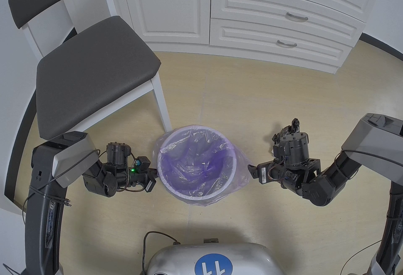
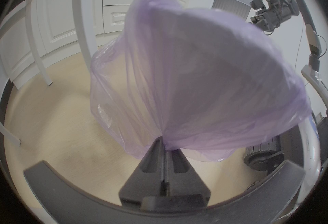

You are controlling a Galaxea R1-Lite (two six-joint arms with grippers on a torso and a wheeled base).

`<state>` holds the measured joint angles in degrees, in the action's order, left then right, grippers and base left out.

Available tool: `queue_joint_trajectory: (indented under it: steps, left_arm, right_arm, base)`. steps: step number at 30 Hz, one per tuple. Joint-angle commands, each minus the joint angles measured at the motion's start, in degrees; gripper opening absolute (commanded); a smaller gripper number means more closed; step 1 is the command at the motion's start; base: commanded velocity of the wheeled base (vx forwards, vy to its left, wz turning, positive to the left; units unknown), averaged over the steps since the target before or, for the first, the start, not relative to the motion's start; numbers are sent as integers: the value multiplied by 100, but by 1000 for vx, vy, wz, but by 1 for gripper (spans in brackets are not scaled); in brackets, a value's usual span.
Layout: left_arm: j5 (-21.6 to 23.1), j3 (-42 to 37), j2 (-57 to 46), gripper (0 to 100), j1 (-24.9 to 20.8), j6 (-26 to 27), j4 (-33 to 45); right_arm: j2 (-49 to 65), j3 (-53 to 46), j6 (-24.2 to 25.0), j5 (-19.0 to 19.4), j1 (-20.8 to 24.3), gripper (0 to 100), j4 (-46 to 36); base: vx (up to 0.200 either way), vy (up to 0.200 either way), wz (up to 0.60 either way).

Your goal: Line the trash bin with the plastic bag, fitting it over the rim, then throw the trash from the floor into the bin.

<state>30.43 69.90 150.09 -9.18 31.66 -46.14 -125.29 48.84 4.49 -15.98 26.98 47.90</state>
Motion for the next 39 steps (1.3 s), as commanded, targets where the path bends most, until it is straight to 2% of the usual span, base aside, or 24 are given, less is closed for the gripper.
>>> queue_joint_trajectory:
  steps: [1,6,10,13,17,18,23,29,35,39]
  left_arm:
    - [-37,103,108,0,4,-2,-9]
    - [-2,-12,73,0,-22,51,-44]
    - [130,-486,20,0,-93,7,-563]
    - [429,-838,3,0,-137,-28,-984]
    - [464,-1066,11,0,-181,-142,-1301]
    - [482,-1101,3,100,-181,-178,-1318]
    - [482,-1145,-24,100,-128,-195,-1318]
    - [473,-1304,-129,100,-66,-178,-1318]
    - [473,-1506,-217,100,-22,-116,-1336]
    - [446,-1831,-305,100,-75,68,-1565]
  right_arm:
    - [-30,-6,0,-1,0,100,0]
    - [-21,-6,0,-1,0,100,0]
    - [-21,-6,0,-1,18,100,0]
    - [-21,3,17,-1,62,100,0]
    - [-65,21,79,-1,185,100,185]
    - [-100,12,88,-1,238,100,308]
    - [-206,3,158,-28,422,100,739]
    - [-259,3,360,-63,739,100,756]
    - [-382,12,360,-72,835,100,756]
    - [-795,232,369,-300,950,100,756]
  base:
    - [0,0,0]
    - [0,0,0]
    - [0,0,0]
    - [0,0,0]
    - [0,0,0]
    - [0,0,0]
    - [0,0,0]
    - [0,0,0]
    - [0,0,0]
    - [0,0,0]
